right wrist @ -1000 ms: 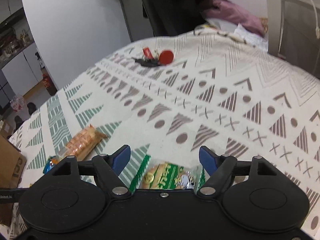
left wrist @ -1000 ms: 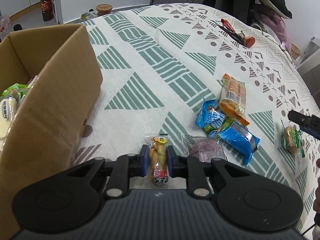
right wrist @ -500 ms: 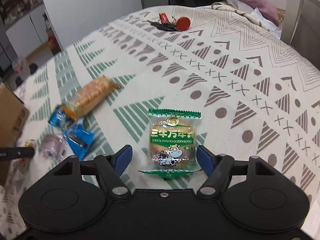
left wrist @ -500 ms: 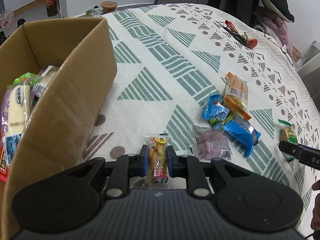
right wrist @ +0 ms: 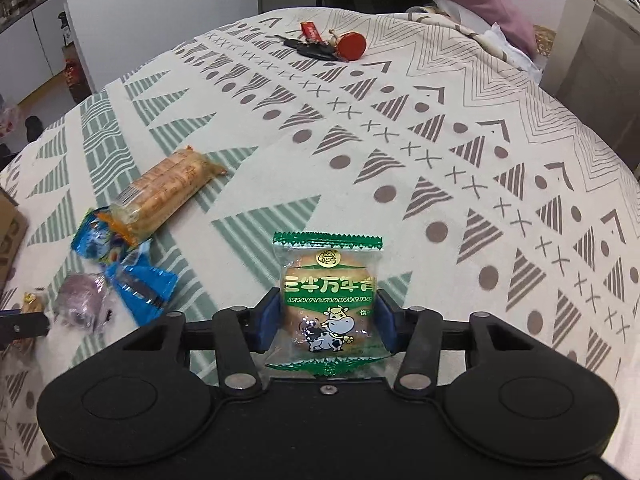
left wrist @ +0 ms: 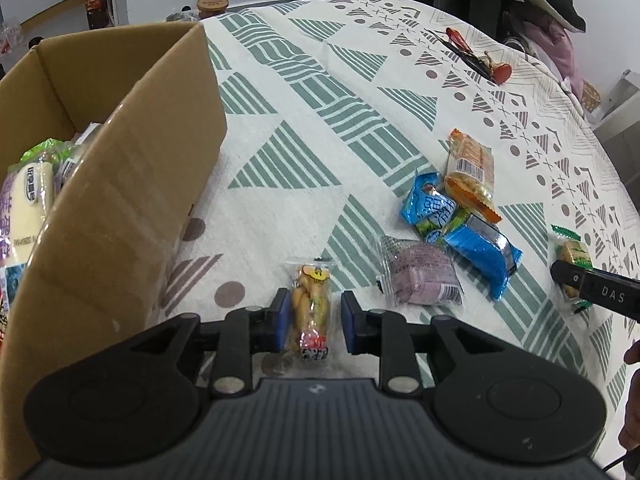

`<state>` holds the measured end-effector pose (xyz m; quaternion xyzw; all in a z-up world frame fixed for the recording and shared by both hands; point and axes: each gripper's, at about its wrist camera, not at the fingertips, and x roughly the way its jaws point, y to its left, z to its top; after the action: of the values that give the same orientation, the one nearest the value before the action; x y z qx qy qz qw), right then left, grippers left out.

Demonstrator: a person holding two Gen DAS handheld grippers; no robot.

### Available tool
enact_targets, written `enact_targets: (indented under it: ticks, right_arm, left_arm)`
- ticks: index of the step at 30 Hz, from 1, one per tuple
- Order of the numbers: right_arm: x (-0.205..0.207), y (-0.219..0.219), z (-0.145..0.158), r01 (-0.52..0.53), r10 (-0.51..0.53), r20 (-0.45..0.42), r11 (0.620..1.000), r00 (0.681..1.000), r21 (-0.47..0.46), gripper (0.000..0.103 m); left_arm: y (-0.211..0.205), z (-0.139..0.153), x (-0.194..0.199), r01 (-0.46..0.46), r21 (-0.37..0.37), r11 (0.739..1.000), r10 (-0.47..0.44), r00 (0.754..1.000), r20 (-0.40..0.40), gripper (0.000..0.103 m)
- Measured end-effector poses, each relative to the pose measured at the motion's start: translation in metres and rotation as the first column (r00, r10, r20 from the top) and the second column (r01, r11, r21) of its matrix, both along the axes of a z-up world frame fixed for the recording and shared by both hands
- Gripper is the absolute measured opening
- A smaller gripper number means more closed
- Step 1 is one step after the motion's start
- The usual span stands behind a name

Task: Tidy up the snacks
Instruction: 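Carry candy stick in left gripper while right gripper carries biscuit to box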

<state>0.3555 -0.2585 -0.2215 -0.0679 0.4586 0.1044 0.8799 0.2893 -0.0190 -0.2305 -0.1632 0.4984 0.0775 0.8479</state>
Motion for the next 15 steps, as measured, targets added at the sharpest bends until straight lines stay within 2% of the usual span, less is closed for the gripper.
enact_targets:
  ticks: [3,6,15]
  right_arm:
    - [-0.008,0.002,0.005,0.002,-0.002,-0.012,1.0,1.0,0.015,0.048]
    - [-0.017,0.007,0.013,-0.001,0.002,-0.009,0.999,1.0,0.037,0.048]
    - [-0.043,0.035,0.036,-0.012,0.011,0.003,0.995,1.0,0.103,0.048]
  left_arm:
    - [-0.003,0.0,-0.005,0.017,0.017,1.0,-0.017,1.0,0.006,0.026]
    - [-0.004,0.0,-0.01,0.022,0.029,0.999,-0.022,1.0,0.014,0.017]
    - [0.005,0.022,-0.03,0.014,-0.022,1.0,-0.013,0.998,0.062,0.017]
